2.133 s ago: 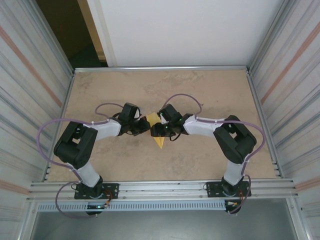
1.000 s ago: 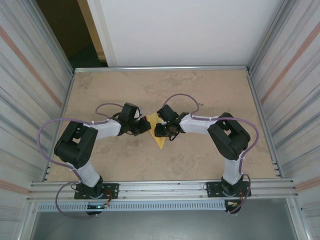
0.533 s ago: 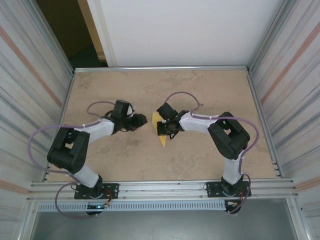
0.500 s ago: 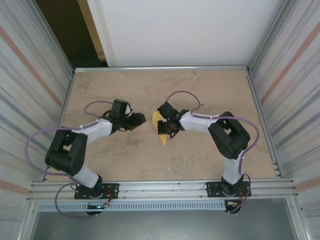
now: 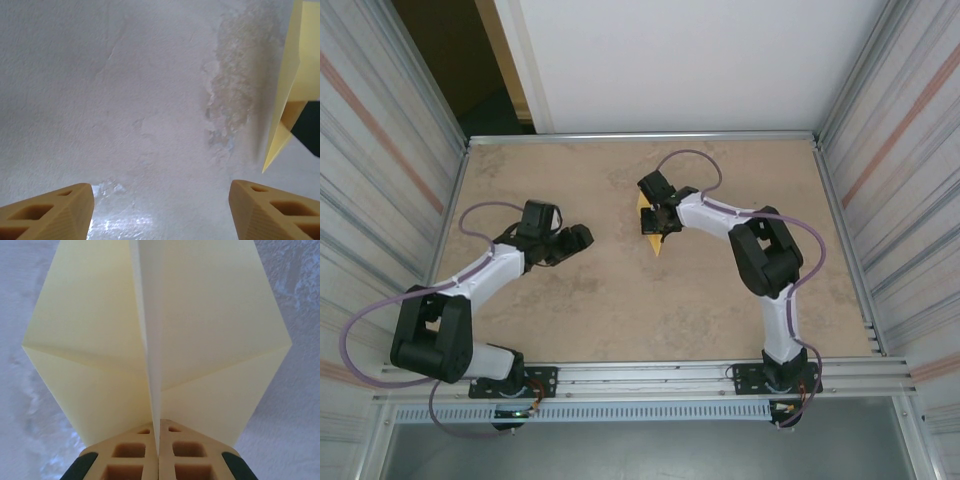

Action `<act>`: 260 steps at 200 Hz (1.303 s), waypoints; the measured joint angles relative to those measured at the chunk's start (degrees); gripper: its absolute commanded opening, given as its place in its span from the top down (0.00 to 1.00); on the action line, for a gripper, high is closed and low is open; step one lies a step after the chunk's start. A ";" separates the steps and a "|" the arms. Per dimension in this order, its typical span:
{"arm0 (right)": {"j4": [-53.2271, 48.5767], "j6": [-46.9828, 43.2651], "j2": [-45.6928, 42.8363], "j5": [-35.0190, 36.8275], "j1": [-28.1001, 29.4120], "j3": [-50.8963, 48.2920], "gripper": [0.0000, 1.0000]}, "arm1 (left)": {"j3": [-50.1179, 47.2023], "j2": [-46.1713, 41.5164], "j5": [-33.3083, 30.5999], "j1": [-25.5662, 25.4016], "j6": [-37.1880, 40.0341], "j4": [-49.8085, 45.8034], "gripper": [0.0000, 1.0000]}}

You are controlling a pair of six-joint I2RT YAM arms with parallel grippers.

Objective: Fold a paper plane with a square sheet of paper (pick it up from the middle)

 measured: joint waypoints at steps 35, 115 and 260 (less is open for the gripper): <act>-1.09 -1.09 3.17 0.37 -0.81 2.43 0.90 | -0.50 0.96 0.24 0.00 0.00 -0.31 0.27; -1.20 -1.68 4.74 0.98 -1.27 3.67 0.70 | -0.52 2.43 1.11 0.00 -0.02 -0.20 0.26; -0.52 -1.70 6.49 5.81 -0.63 5.53 0.58 | -0.52 3.39 1.11 0.00 -0.02 -0.07 0.26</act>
